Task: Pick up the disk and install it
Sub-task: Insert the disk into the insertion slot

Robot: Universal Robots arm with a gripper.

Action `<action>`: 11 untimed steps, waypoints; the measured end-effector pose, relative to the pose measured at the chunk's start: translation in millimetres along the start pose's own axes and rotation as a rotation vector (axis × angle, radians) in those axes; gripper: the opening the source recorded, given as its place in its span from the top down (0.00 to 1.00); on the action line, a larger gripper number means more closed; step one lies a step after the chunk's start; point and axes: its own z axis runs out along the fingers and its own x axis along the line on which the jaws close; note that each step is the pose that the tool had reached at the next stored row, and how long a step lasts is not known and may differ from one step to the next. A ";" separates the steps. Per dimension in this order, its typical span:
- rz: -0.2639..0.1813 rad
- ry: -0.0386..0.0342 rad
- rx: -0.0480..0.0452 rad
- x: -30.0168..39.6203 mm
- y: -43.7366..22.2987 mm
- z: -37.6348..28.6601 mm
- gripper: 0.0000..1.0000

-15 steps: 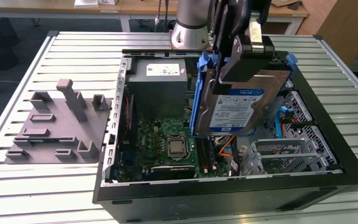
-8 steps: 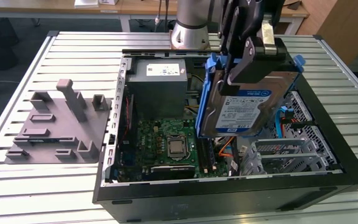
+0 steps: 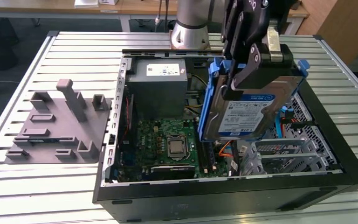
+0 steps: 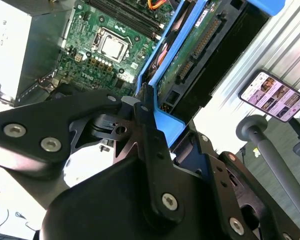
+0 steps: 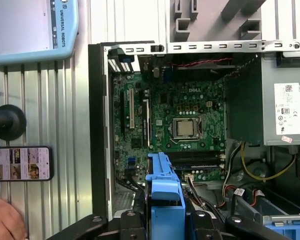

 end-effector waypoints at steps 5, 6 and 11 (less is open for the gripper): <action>0.000 -0.0002 0.0024 0.0 -4.2 0.7 0.64; 0.000 -0.0003 0.0024 -0.1 -5.7 0.9 0.64; 0.000 0.0002 0.0023 -0.1 -13.8 1.5 0.64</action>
